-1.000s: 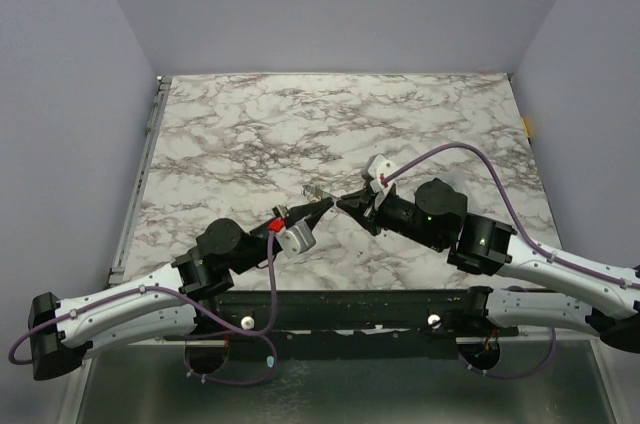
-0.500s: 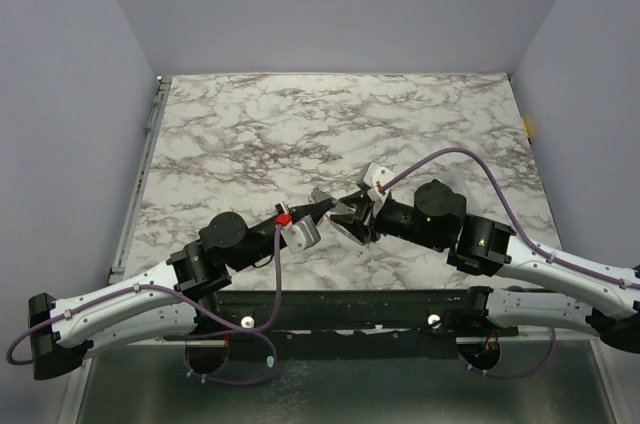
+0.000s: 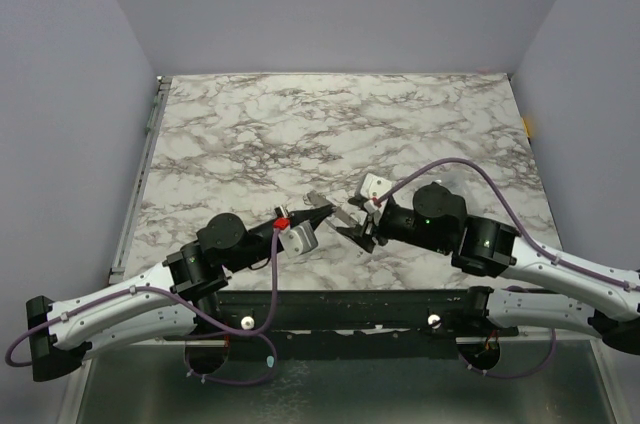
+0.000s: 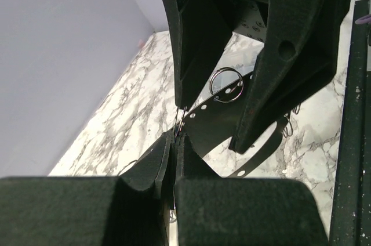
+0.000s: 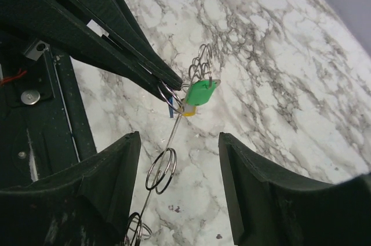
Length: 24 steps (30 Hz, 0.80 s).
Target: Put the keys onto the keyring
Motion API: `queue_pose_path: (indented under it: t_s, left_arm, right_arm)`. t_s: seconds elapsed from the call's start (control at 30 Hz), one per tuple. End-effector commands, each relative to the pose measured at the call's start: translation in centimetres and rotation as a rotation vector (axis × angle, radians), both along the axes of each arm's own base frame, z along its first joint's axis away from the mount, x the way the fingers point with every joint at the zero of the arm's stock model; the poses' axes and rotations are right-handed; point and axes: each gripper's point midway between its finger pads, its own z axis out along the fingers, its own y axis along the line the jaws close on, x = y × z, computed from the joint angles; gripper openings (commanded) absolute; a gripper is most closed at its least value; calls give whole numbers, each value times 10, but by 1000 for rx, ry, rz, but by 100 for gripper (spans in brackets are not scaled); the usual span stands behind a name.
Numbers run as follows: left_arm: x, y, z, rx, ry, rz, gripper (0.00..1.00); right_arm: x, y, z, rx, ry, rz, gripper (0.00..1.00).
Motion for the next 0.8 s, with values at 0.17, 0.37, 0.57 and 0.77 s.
queue_pose_path:
  t_s: [0.17, 0.37, 0.57, 0.77]
  left_arm:
    - [-13, -9, -11, 7, 30, -79, 0]
    - [-17, -12, -20, 31, 46, -107, 0]
    - [-20, -17, -30, 55, 70, -133, 0]
    - [-22, -22, -41, 89, 91, -151, 0]
  right_arm:
    - [-14, -17, 3, -73, -143, 124, 65]
    - [-9, -22, 0, -130, -175, 112, 65]
    - [-10, -18, 3, -135, -223, 149, 65]
    - [-17, -11, -2, -164, -226, 223, 55]
